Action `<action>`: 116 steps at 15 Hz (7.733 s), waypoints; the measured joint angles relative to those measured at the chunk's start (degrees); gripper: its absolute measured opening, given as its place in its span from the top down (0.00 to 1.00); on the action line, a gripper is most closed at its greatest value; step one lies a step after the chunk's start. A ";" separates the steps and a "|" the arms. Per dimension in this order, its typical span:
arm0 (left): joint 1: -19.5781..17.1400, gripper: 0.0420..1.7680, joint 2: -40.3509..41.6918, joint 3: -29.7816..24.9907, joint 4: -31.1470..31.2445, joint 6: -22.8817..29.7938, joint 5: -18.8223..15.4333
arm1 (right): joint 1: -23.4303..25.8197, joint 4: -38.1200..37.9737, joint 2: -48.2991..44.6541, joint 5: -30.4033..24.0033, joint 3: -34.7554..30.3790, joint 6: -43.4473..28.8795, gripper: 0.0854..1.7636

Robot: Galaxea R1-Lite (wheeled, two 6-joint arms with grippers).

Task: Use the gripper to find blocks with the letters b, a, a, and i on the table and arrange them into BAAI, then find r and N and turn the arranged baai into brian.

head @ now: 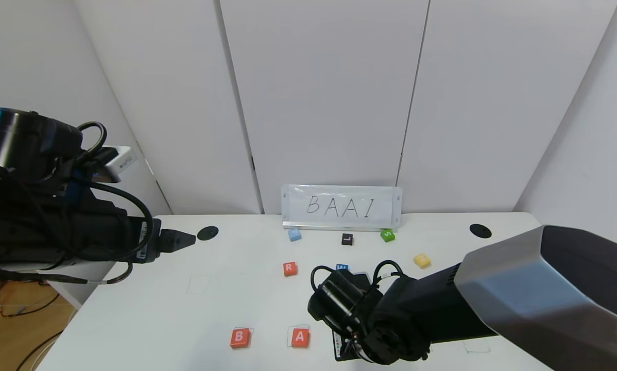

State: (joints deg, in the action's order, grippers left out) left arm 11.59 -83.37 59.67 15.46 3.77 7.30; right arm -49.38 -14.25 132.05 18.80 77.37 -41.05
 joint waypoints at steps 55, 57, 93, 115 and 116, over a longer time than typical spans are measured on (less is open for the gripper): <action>1.44 0.03 -0.12 -0.41 -0.11 -0.10 1.39 | 23.28 -2.46 -16.97 -18.44 -12.11 46.04 0.04; 1.41 0.03 -0.17 -0.44 -0.09 -0.10 1.39 | 25.62 -2.36 -18.48 -19.72 -13.92 47.96 0.04; 0.96 0.03 -1.07 -1.00 -0.07 -0.54 2.68 | 28.09 3.69 -4.05 -18.98 -5.35 49.23 0.03; 2.88 0.03 -1.16 -1.07 -0.09 -0.55 2.62 | 27.26 3.28 -4.66 -19.37 -6.64 49.88 0.74; 2.88 0.03 -1.17 -1.07 -0.09 -0.55 2.60 | 27.26 3.25 -4.71 -19.37 -6.64 49.91 0.74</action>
State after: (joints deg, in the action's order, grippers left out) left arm 14.47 -84.54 58.60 15.37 3.22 9.90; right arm -22.13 -11.00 127.34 -0.57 70.73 8.86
